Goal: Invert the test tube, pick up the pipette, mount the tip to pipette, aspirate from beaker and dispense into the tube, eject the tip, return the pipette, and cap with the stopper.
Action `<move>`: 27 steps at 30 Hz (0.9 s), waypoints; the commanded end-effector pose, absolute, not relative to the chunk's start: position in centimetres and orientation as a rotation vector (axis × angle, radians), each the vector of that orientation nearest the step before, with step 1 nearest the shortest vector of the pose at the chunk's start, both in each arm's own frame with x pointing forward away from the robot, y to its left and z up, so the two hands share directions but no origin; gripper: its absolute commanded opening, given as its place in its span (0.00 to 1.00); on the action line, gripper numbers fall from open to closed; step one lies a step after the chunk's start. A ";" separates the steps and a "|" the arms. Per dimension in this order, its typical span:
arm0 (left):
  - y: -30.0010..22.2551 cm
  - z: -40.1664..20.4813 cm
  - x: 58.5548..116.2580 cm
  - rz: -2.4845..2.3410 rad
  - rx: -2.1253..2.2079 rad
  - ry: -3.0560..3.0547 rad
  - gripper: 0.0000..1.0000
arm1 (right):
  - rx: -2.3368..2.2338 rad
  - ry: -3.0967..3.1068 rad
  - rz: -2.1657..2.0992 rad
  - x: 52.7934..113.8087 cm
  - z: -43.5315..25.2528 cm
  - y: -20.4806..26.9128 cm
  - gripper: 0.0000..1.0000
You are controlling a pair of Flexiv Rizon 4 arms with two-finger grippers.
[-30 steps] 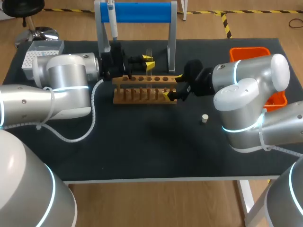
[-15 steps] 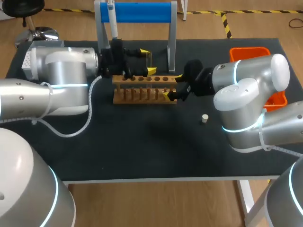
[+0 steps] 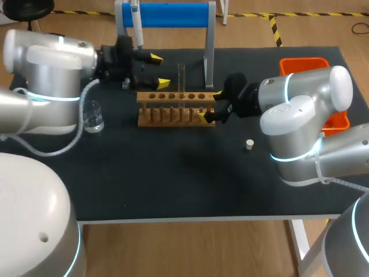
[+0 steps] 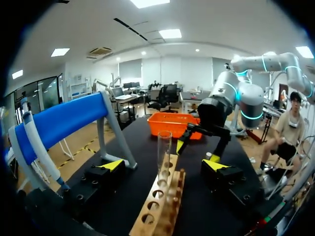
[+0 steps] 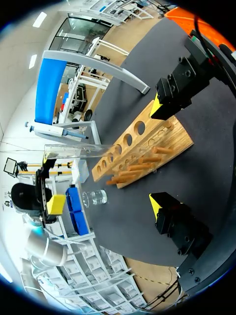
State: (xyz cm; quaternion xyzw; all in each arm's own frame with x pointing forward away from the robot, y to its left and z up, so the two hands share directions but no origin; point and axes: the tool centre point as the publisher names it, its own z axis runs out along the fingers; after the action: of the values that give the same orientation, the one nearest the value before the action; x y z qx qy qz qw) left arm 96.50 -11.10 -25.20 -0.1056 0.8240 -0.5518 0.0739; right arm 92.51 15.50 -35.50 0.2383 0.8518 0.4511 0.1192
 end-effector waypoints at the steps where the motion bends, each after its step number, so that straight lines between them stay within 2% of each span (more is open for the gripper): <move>1: -3.8 -21.8 92.2 -1.615 -0.359 2.503 1.00 | 0.697 2.491 1.318 92.5 -35.5 15.5 1.00; 3: -2.4 -21.0 90.7 -1.641 -0.354 2.489 1.00 | 0.697 2.491 1.318 92.5 -35.5 15.5 1.00; 24: -2.4 -21.0 90.7 -1.641 -0.354 2.489 1.00 | 0.697 2.491 1.318 92.5 -35.5 15.5 1.00; 27: 0.8 -21.6 91.2 -1.524 -0.482 2.476 1.00 | 0.697 2.491 1.318 92.5 -35.5 15.5 1.00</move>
State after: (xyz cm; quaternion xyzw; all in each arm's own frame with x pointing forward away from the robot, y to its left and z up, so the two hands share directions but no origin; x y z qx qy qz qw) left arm 91.70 -0.99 -21.68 -0.1401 0.8303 -0.5330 0.0834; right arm 92.51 15.50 -35.50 0.2384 0.8518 0.4510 0.1193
